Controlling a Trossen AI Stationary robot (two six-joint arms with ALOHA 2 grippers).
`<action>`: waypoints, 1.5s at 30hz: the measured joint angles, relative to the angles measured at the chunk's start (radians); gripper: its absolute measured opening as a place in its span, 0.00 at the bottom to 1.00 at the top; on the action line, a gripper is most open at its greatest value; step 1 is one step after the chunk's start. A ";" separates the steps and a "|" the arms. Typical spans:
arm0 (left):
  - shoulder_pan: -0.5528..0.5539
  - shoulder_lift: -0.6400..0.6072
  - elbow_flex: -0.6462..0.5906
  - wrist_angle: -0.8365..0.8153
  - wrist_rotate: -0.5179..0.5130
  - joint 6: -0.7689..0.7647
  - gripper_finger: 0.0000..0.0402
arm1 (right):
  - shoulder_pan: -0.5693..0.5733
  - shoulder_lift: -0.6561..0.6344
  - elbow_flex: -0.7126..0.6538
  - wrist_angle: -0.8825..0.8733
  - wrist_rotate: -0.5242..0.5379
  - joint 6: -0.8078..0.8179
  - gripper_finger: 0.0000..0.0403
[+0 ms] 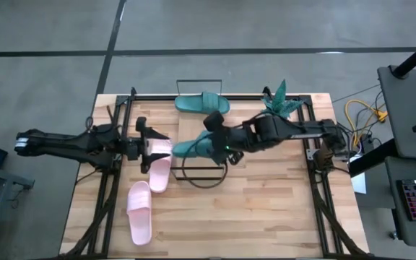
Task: Pick and place slides into the shelf
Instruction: Put the green slides on the shelf
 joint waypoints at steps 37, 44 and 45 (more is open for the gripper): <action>0.000 -0.292 -0.010 -0.298 0.004 -0.178 0.65 | -0.410 -0.005 -0.595 0.750 -0.267 -0.415 0.02; 0.000 -0.279 -0.010 -0.298 0.005 -0.177 0.65 | -0.449 -0.001 -0.645 0.746 -0.301 -0.373 0.03; 0.000 -0.275 -0.010 -0.299 0.005 -0.177 0.65 | -0.450 -0.001 -0.651 0.745 -0.301 -0.350 0.04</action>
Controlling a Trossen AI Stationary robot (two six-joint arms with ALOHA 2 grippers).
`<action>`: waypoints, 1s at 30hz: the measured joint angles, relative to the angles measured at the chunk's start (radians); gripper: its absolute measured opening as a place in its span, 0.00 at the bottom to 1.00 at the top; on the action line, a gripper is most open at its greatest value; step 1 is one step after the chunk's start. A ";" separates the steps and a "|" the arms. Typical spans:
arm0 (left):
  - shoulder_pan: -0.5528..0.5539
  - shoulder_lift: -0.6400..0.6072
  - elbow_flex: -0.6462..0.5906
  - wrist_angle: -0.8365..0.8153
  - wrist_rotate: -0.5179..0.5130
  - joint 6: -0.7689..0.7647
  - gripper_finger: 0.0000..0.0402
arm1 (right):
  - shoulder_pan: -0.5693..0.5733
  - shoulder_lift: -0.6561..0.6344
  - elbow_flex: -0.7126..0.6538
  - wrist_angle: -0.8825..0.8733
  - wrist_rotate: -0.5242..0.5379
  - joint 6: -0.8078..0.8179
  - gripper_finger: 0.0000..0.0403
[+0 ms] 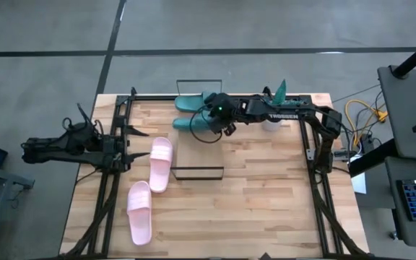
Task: Pick and place slides into the shelf
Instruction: Put the green slides on the shelf
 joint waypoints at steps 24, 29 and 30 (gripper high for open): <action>0.000 0.078 0.000 0.003 0.000 0.000 0.65 | 0.055 -0.002 0.066 -0.245 0.126 0.252 0.55; 0.000 0.077 0.000 0.002 0.000 -0.001 0.65 | 0.056 -0.003 0.118 -0.377 0.134 0.379 0.55; -0.001 0.078 0.000 0.003 0.000 0.000 0.65 | 0.056 -0.003 0.131 -0.405 0.144 0.410 0.55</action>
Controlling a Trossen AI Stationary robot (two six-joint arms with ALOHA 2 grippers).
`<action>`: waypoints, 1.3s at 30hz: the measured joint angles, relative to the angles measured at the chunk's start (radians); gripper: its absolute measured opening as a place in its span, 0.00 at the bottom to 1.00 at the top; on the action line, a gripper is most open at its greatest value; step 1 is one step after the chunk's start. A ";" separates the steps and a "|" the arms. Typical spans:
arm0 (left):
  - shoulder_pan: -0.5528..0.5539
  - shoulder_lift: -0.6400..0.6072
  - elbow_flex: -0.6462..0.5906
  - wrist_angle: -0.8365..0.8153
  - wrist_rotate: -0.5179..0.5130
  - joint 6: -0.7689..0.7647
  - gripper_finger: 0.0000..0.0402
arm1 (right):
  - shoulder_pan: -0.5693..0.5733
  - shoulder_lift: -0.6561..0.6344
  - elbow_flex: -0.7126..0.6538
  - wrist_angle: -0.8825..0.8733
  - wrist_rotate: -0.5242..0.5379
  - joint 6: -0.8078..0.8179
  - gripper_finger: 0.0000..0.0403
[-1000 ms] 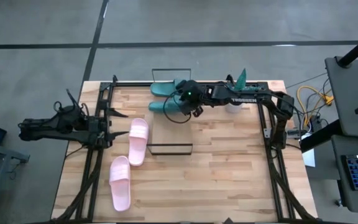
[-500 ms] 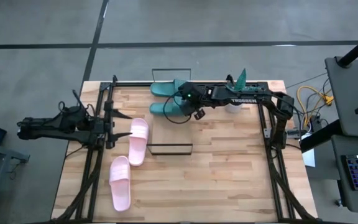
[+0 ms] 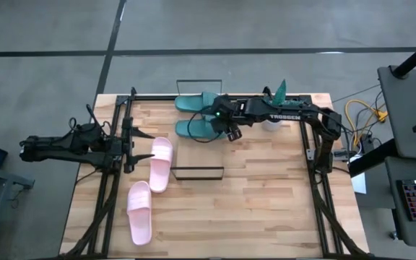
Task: Pick and place slides into the shelf
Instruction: Put the green slides on the shelf
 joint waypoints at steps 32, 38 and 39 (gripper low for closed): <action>0.001 -0.002 -0.034 0.023 -0.007 0.001 0.65 | 0.003 0.003 -0.134 0.129 -0.579 -0.040 0.02; 0.001 -0.002 -0.034 0.026 -0.010 0.002 0.65 | 0.004 0.003 -0.221 0.264 -0.573 -0.045 0.02; 0.001 -0.002 -0.034 0.026 -0.010 0.002 0.65 | 0.004 0.003 -0.237 0.295 -0.563 -0.049 0.02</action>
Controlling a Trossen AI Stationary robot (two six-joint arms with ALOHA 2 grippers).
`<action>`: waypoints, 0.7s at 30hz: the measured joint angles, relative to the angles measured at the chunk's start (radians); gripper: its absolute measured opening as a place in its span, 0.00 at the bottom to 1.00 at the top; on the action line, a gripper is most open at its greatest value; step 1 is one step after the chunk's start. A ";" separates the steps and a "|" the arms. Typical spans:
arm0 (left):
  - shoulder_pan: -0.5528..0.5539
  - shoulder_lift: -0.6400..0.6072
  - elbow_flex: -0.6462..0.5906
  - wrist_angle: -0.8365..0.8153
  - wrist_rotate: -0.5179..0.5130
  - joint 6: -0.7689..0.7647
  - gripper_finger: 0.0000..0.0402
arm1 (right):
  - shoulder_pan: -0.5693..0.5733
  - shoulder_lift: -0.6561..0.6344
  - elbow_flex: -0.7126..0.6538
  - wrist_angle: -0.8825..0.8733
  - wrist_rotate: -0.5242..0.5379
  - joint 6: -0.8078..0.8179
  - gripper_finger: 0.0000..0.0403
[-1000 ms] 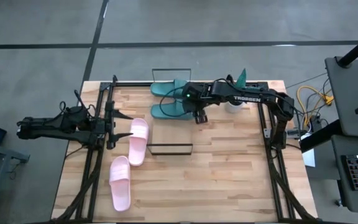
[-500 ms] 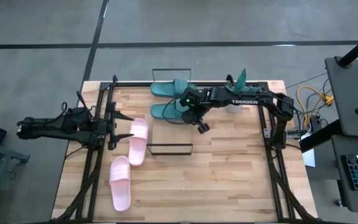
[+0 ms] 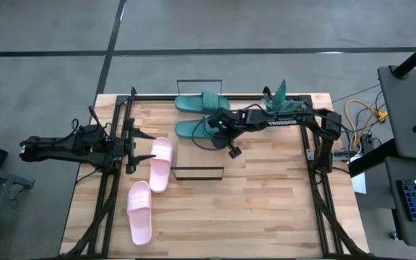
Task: Pick and place slides into the shelf
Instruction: Put the green slides on the shelf
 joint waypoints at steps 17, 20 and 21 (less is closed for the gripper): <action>0.000 0.001 -0.002 0.000 -0.025 0.000 0.65 | -0.002 0.062 -0.100 0.245 0.101 -0.036 0.02; 0.000 0.003 -0.002 0.001 -0.026 0.000 0.65 | 0.000 0.094 -0.073 0.250 0.145 -0.027 0.02; -0.001 0.002 -0.002 0.000 -0.026 0.000 0.65 | -0.001 0.100 -0.064 0.253 0.149 -0.021 0.02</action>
